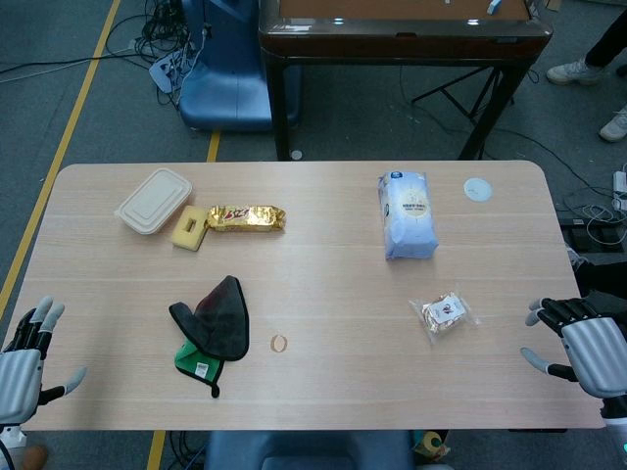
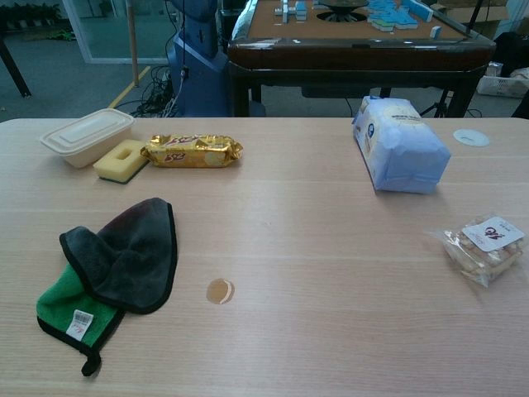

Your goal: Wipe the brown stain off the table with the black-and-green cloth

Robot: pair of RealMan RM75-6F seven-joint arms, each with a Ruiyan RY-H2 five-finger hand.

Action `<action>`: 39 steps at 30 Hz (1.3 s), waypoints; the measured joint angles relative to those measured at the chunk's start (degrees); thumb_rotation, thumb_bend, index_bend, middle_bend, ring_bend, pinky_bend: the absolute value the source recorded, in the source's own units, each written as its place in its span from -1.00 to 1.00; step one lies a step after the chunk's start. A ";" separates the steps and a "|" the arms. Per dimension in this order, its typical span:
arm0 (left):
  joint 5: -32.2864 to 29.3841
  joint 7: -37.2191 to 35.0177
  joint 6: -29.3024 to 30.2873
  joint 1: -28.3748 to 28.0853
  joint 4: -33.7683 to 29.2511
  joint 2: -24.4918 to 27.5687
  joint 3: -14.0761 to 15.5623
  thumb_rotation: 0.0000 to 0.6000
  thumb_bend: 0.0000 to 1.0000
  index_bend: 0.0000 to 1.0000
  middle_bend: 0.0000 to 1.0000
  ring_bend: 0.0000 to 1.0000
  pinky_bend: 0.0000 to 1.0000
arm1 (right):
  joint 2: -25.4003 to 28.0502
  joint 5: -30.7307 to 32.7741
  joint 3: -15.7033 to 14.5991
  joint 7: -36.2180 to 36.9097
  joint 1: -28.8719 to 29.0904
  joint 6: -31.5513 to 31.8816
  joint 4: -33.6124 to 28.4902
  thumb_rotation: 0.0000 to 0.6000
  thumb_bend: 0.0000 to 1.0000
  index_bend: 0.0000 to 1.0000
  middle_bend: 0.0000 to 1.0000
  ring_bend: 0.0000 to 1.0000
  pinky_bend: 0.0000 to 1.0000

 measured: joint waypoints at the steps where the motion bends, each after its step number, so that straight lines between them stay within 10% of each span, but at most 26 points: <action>1: 0.01 -0.02 0.00 -0.02 0.10 -0.06 -0.01 1.00 -0.66 -0.85 -1.00 -0.92 -0.31 | 0.03 0.05 -0.02 -0.04 -0.01 -0.07 -0.07 1.00 -0.49 -0.06 -0.26 -0.28 -0.37; 16: 2.98 -2.83 -3.13 -2.96 2.26 -0.34 -0.09 1.00 -0.66 -0.80 -1.00 -0.90 -0.34 | 1.29 -0.44 0.80 -1.92 -0.39 2.03 -1.83 1.00 -0.49 -0.06 -0.26 -0.32 -0.37; 39: 15.48 -12.15 -33.28 -28.83 12.42 -0.85 1.78 1.00 -0.66 -0.90 -1.00 -0.96 -0.49 | 2.62 0.42 0.80 -4.45 -1.41 2.10 -4.29 1.00 -0.49 -0.06 -0.27 -0.32 -0.37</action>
